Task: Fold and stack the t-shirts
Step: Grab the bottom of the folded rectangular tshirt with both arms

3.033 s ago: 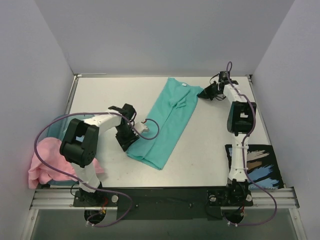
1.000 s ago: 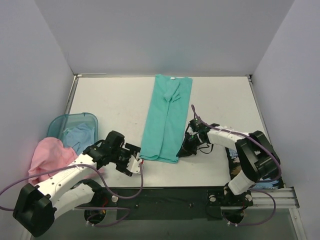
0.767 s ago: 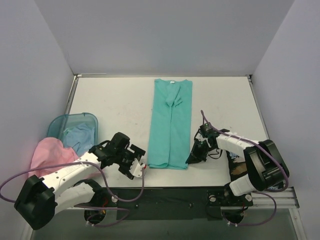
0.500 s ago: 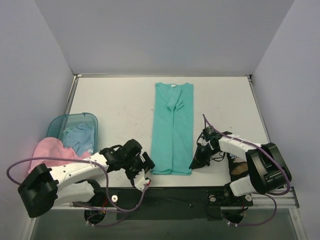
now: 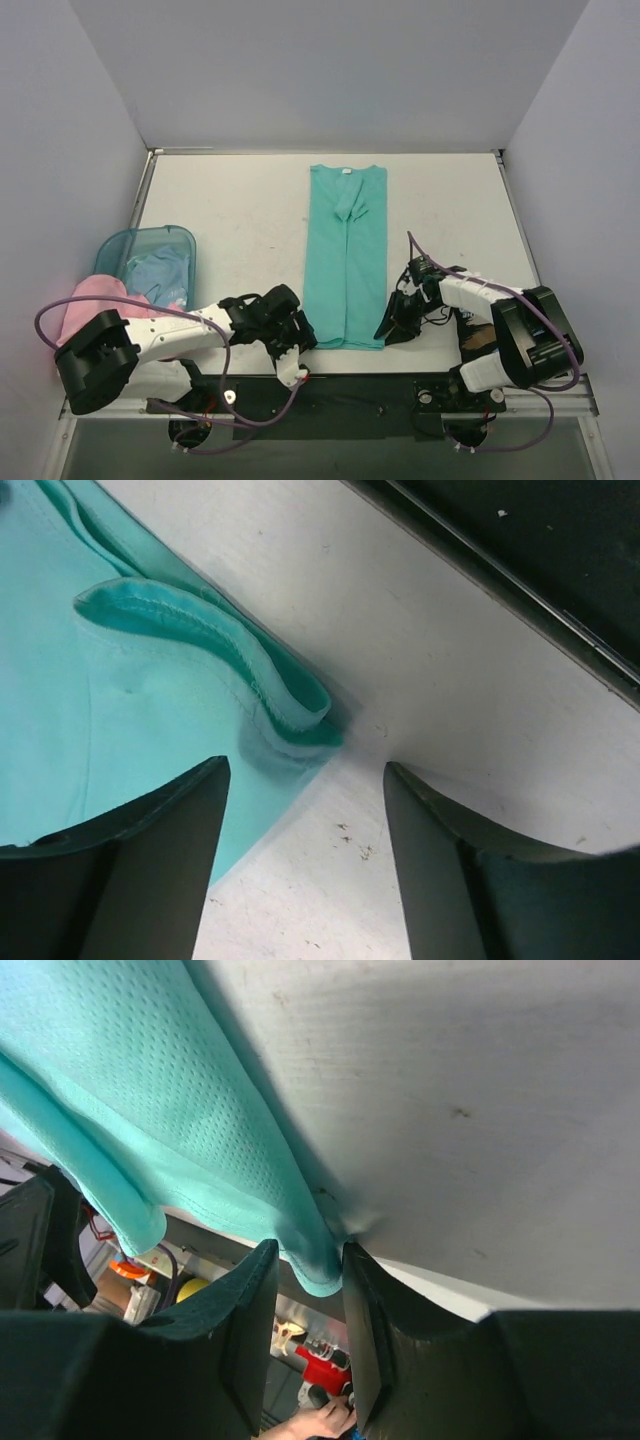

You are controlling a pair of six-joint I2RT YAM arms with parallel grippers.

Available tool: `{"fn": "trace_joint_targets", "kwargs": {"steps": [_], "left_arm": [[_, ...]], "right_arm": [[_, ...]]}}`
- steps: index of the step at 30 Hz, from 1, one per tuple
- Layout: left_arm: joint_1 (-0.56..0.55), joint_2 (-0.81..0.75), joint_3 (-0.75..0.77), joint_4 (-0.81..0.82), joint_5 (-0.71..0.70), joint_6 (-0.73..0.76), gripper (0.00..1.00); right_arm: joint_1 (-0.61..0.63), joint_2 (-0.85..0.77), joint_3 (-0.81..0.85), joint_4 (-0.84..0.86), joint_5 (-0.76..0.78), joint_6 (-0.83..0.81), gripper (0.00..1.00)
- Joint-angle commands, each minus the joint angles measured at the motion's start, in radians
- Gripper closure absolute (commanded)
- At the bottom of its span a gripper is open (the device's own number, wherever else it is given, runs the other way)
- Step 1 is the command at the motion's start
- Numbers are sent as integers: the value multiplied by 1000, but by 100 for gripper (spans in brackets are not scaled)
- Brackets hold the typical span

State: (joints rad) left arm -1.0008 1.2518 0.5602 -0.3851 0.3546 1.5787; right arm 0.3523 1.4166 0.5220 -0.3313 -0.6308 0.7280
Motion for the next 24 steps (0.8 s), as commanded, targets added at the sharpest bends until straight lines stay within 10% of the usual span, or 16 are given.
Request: {"fn": "trace_joint_targets", "kwargs": {"steps": [1, 7, 11, 24], "left_arm": [[-18, 35, 7, 70, 11, 47, 32], [-76, 77, 30, 75, 23, 18, 46], [-128, 74, -6, 158, -3, -48, 97], [-53, -34, 198, -57, 130, -686, 100]], "right_arm": [[1, 51, -25, 29, 7, -4, 72], [-4, 19, -53, 28, 14, -7, 98], [-1, -25, -51, -14, 5, -18, 100], [59, -366, -18, -328, -14, -41, 100]]}}
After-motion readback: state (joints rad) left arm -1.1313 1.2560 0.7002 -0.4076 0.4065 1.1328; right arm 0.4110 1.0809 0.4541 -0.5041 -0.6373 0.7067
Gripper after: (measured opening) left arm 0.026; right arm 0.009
